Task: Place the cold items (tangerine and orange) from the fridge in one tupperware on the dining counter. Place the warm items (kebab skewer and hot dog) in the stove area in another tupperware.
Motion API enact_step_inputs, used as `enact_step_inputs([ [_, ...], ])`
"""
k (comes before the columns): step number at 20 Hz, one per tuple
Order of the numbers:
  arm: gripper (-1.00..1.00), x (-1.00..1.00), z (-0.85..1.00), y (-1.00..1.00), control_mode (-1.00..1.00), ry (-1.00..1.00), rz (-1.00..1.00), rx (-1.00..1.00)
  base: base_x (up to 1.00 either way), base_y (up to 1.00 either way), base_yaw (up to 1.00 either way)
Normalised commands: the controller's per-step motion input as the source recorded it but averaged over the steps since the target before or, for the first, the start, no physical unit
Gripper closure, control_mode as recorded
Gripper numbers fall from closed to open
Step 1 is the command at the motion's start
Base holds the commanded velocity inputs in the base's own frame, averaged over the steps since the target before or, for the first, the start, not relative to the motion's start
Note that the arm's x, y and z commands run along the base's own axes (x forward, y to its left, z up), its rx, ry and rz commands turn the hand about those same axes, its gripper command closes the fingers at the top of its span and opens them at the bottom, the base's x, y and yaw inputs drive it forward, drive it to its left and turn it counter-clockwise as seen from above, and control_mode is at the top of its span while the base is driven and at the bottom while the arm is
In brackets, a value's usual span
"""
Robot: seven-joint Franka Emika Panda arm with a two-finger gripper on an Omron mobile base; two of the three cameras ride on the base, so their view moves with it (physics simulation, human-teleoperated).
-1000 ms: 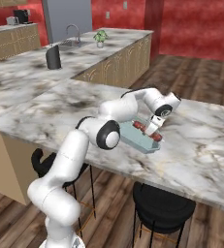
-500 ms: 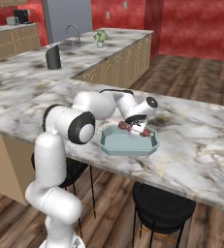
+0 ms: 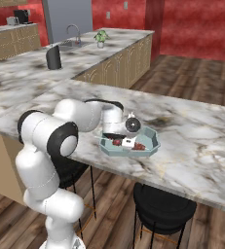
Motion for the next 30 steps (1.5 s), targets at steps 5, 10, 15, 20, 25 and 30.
enact_step_inputs([
  [5,-1.00,0.30,0.96,-0.03,-1.00,-0.31,0.00,0.01,0.00,0.00,0.00],
  [10,-1.00,-0.02,1.00,-0.18,-1.00,-0.11,0.01,0.10,0.00,0.00,0.00],
  [15,-1.00,-1.00,0.71,0.26,-1.00,0.33,0.21,-0.28,0.00,0.00,0.00],
  [20,-1.00,-1.00,0.95,0.44,-1.00,0.36,0.34,-0.46,0.00,0.00,0.00],
  [25,-1.00,-1.00,1.00,0.53,-1.00,0.30,0.39,-0.43,0.00,0.00,0.00],
  [30,-1.00,-1.00,0.47,0.38,-1.00,0.22,0.39,-0.34,0.00,0.00,0.00],
])
